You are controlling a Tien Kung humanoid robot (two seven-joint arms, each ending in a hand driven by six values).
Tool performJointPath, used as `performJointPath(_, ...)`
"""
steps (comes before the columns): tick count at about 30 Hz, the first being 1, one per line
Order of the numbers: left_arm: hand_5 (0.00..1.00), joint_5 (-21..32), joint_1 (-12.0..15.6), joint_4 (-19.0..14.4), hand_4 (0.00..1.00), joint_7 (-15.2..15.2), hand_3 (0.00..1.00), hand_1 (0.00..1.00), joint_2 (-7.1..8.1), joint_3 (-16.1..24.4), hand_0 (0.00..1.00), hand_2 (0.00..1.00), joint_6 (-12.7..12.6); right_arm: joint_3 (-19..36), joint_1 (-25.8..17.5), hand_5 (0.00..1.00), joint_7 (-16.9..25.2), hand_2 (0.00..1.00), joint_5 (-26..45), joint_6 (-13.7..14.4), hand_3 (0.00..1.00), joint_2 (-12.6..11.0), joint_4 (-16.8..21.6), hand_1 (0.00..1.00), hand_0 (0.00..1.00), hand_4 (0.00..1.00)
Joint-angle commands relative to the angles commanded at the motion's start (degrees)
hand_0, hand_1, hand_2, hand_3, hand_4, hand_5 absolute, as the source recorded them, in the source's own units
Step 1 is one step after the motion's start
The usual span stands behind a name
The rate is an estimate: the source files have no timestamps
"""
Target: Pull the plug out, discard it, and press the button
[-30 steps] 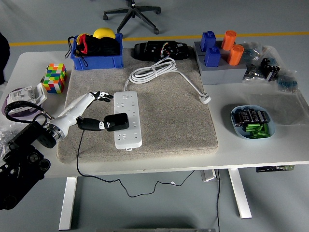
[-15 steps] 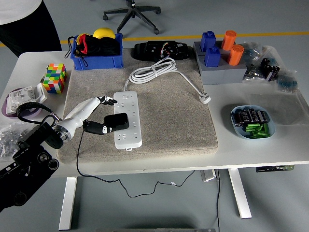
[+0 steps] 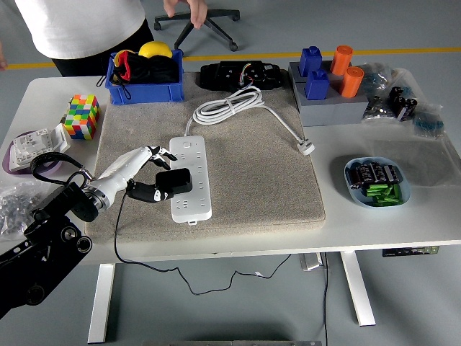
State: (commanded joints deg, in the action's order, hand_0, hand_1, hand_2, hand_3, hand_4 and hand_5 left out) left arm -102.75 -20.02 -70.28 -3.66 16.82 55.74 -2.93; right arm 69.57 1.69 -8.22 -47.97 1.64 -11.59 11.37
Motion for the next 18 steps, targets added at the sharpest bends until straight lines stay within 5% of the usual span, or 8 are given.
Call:
performJointPath(16, 0.002, 0.3, -0.4, 0.0, 0.841, -0.5, 0.603, 0.522, -0.45, -0.7, 0.675, 0.501, 0.0, 0.0, 0.1, 0.522, 0.0, 0.673, 0.1, 0.0, 0.631, 0.0, 0.0, 0.674, 0.742, 0.662)
performJointPath(17, 0.002, 0.3, -0.4, 0.0, 0.765, -0.6, 0.587, 0.437, -0.46, -0.7, 0.562, 0.479, -0.1, 0.0, 0.1, 0.522, 0.0, 0.673, 0.1, 0.0, 0.631, 0.0, 0.0, 0.674, 0.743, 0.661)
performJointPath(18, 0.002, 0.4, -0.4, 0.0, 0.765, -0.6, 0.587, 0.437, -0.47, -0.8, 0.562, 0.479, -0.1, 0.0, 0.1, 0.522, 0.0, 0.673, 0.1, 0.0, 0.631, 0.0, 0.0, 0.674, 0.743, 0.661)
